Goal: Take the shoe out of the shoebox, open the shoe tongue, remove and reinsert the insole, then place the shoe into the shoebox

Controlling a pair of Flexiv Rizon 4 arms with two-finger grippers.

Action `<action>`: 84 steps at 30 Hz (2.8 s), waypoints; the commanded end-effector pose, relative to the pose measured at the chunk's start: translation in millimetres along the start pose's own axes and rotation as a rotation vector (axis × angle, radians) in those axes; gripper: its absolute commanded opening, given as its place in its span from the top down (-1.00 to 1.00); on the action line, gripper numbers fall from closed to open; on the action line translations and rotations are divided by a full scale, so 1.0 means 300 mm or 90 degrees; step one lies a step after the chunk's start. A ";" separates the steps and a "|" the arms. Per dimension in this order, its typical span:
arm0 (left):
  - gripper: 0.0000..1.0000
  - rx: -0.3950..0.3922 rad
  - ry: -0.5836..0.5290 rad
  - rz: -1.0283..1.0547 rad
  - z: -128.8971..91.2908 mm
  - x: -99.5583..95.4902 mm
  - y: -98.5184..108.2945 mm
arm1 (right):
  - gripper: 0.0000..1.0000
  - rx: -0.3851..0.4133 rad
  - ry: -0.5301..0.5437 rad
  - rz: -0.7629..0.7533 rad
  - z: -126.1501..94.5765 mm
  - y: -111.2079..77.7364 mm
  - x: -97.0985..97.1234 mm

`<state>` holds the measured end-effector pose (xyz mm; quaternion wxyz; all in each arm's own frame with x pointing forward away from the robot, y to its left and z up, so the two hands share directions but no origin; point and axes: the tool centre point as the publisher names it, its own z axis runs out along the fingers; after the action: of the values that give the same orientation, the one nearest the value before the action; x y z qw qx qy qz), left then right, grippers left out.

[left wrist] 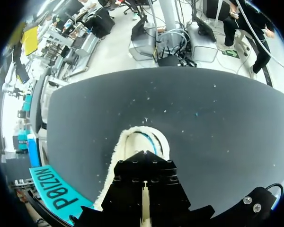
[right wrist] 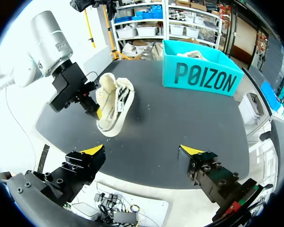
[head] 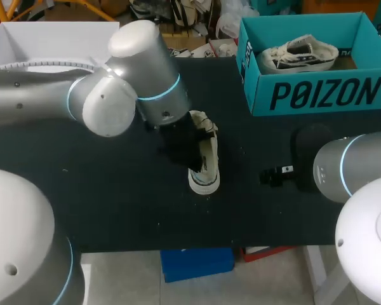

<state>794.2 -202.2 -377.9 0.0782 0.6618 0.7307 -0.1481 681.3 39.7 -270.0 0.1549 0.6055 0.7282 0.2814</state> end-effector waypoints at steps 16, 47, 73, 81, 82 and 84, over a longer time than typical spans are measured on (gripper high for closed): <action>1.00 0.015 0.103 -0.016 0.139 -0.003 0.059 | -1.00 -0.003 -0.001 0.001 0.008 -0.004 0.005; 1.00 0.099 -0.409 -0.179 -0.340 0.086 0.238 | -1.00 -0.003 -0.001 0.001 0.008 -0.004 0.005; 1.00 -0.036 -0.310 -0.233 -0.234 -0.060 0.487 | -1.00 -0.003 -0.001 0.001 0.008 -0.004 0.005; 1.00 0.008 -0.303 -0.187 -0.199 -0.087 0.370 | -1.00 -0.003 -0.001 0.001 0.008 -0.004 0.005; 1.00 0.014 -0.305 -0.184 -0.195 -0.085 0.348 | -1.00 -0.003 -0.001 0.001 0.008 -0.004 0.005; 1.00 0.024 -0.303 -0.177 -0.183 -0.080 0.309 | -1.00 -0.003 -0.001 0.001 0.008 -0.004 0.005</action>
<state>906.8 -205.4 -328.1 0.2062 0.5033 0.7750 -0.3219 681.4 39.7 -270.1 0.1549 0.6055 0.7282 0.2814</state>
